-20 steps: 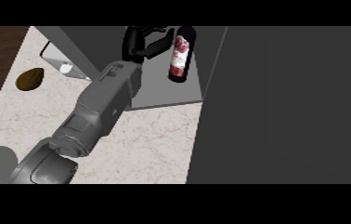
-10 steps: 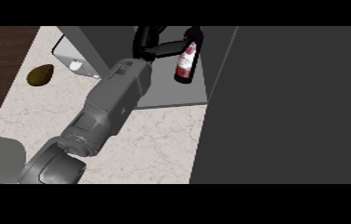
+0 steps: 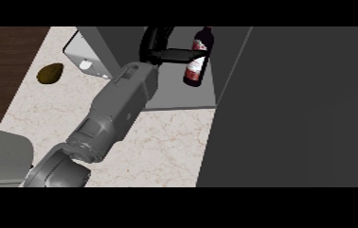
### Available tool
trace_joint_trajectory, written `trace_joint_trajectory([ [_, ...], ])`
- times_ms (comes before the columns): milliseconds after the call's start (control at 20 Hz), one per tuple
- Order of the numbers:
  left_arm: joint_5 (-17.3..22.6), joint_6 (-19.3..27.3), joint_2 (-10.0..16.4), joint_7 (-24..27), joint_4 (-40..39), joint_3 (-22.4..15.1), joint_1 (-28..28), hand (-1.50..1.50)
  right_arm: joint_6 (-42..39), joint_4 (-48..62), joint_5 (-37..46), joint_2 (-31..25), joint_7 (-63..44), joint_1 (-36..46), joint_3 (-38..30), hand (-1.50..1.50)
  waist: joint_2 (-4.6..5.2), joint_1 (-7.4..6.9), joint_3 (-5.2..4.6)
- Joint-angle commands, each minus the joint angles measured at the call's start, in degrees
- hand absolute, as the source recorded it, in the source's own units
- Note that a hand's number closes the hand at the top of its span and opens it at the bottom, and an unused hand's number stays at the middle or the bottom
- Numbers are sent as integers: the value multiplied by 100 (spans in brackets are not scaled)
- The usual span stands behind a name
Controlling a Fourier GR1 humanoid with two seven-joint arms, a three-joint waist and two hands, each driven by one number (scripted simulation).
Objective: Pick up the wine, place it into the cabinet and close the cabinet
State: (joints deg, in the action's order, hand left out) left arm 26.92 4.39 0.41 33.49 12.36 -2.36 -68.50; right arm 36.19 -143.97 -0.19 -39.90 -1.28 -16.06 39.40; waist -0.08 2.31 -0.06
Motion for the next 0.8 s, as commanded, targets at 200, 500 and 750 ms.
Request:
trace_joint_trajectory([
  [200, 348, -501, -40, -169, 736, -335, 654, -150, -36, -1335, -341, -354, -512, -449, -215, -150, -89, -115, 4],
  [500, 577, -657, -41, -175, 1566, -834, 1541, -150, 128, -974, -59, -94, -266, -473, 96, -150, -81, -185, 3],
  [750, 890, -471, -41, -411, 2563, -1338, 2384, -150, 114, -1031, -185, -207, -247, -548, -24, -150, -125, -240, 8],
])
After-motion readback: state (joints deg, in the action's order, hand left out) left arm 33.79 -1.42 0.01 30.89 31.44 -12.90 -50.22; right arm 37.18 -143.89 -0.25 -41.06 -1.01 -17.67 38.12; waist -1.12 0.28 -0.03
